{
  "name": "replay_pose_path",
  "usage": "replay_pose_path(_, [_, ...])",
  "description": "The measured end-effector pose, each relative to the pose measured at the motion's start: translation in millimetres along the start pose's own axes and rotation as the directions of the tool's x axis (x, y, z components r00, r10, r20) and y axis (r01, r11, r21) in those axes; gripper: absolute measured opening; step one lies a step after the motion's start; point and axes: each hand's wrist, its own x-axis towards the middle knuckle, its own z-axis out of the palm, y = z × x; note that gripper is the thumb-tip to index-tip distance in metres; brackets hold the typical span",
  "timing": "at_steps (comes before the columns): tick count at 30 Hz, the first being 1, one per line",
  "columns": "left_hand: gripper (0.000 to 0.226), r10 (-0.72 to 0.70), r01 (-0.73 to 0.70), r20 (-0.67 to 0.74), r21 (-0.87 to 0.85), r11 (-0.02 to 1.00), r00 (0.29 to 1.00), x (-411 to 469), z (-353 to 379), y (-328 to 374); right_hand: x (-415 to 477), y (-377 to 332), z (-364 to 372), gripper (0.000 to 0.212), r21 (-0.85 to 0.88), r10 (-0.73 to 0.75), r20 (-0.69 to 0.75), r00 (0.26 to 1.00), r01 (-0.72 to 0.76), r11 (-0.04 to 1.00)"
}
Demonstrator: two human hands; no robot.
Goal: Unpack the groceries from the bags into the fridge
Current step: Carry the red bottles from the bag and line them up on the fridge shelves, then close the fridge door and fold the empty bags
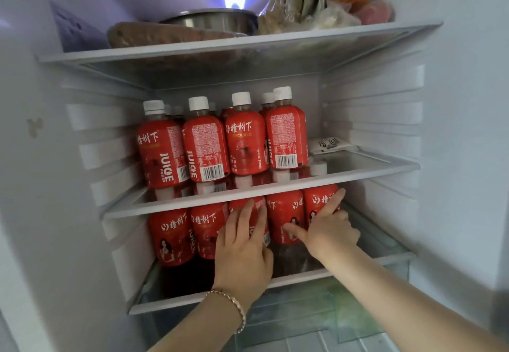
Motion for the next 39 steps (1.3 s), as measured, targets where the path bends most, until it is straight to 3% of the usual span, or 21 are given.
replay_pose_path(3, [0.086,0.001,0.0,0.036,-0.01,1.0,0.999,4,4,-3,-5,-3,-1,0.135,-0.08,0.002,0.007,1.0,-0.001,0.997])
replay_pose_path(6, [0.087,-0.021,0.025,0.153,-0.023,0.999,0.988,5,-7,0,-13,12,-10,0.133,-0.007,-0.073,0.126,0.989,0.074,0.997])
replay_pose_path(7, [0.086,-0.029,0.03,0.2,0.0,1.0,0.979,5,-13,2,-17,18,-14,0.121,0.005,-0.122,0.15,0.981,0.123,0.992])
replay_pose_path(10, [0.082,-0.001,-0.036,0.301,0.115,0.993,0.954,9,-24,2,-42,37,-30,0.053,-0.031,-0.303,0.121,0.945,0.308,0.951])
replay_pose_path(14, [0.086,0.014,-0.136,0.401,0.278,0.951,0.916,5,-68,17,-82,62,-56,0.025,-0.084,-0.381,0.194,0.904,0.402,0.912])
replay_pose_path(16, [0.071,-0.003,-0.115,0.406,0.264,0.958,0.914,-4,-96,29,-97,74,-69,0.024,-0.042,-0.42,0.215,0.882,0.438,0.898])
replay_pose_path(19, [0.028,-0.051,-0.074,0.508,0.224,0.972,0.86,-27,-148,54,-117,90,-87,0.026,0.016,-0.485,0.248,0.839,0.497,0.868])
replay_pose_path(26, [0.027,-0.266,0.146,0.611,0.24,0.96,0.746,-86,-250,108,-186,136,-126,0.031,-0.114,-0.613,0.335,0.716,0.676,0.728])
replay_pose_path(30, [0.031,-0.298,0.154,0.594,0.281,0.947,0.747,-110,-297,134,-226,165,-153,0.029,-0.126,-0.73,0.25,0.637,0.769,0.627])
replay_pose_path(34, [0.031,-0.287,0.175,0.566,0.244,0.954,0.773,-128,-339,167,-264,204,-188,0.028,-0.149,-0.793,0.091,0.603,0.795,0.588])
replay_pose_path(39, [0.031,-0.189,0.102,0.548,0.185,0.977,0.815,-152,-371,218,-312,272,-232,0.025,-0.192,-0.722,-0.2,0.662,0.696,0.691])
